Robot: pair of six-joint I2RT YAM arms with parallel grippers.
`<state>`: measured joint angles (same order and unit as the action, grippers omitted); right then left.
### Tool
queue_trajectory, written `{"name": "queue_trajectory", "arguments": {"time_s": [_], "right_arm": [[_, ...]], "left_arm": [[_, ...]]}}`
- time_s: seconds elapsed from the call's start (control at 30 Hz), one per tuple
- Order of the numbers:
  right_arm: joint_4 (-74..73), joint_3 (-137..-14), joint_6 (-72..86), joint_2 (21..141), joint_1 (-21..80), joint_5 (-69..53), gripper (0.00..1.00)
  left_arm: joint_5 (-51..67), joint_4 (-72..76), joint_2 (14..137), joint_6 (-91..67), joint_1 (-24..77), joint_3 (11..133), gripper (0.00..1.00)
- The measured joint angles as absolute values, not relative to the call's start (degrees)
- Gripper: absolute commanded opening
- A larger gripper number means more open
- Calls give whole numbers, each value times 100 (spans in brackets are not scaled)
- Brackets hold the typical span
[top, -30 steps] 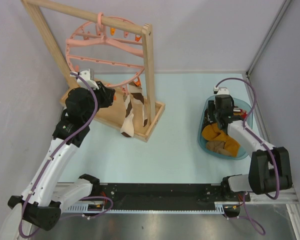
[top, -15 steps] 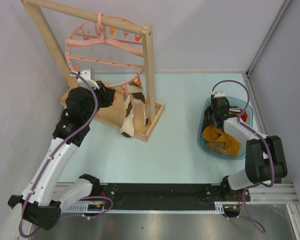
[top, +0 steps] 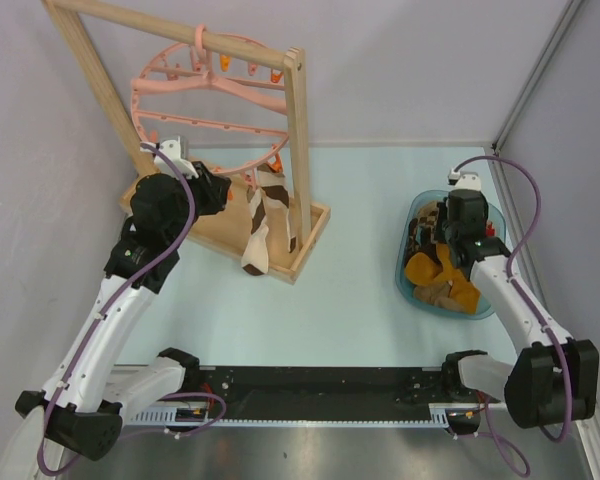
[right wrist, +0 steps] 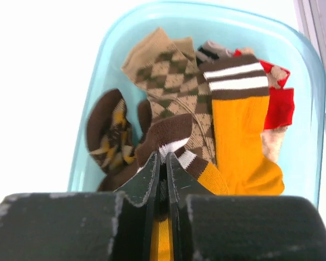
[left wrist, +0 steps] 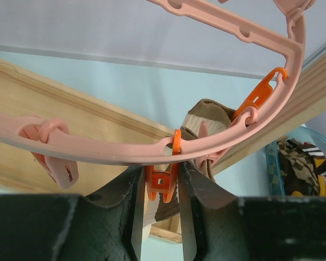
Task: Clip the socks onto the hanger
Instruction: Pick up the sock from the bin, then clamp the sock onto the hanger.
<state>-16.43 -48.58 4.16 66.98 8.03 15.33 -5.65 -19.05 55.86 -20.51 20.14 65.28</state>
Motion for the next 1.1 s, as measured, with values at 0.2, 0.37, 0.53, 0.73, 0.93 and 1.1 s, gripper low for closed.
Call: {"name": "queue_trajectory", "arguments": {"time_s": [0.2,0.37,0.53,0.73,0.93,1.1], "right_arm": [[-1457,-4858,637,6084,897,819,0],[-773,-4858,928,5725,1594,86,0],[412,-4862,1288,5929,2792,-427,0],[2268,-4866,1946,6845,4025,-766,0],[3739,-5061,2401,7918,4718,-904,0],[4619,-5352,2689,8580,4958,-932,0]], "left_arm": [[-506,-1903,5586,-2091,2018,6528,0],[-379,-1892,5583,-2128,2029,6528,0],[-248,-1848,5581,-2250,2051,6528,0],[-64,-1782,5581,-2427,2073,6528,0],[180,-1675,5581,-2657,2095,6528,0],[314,-1538,5581,-2840,2123,6508,0]]}}
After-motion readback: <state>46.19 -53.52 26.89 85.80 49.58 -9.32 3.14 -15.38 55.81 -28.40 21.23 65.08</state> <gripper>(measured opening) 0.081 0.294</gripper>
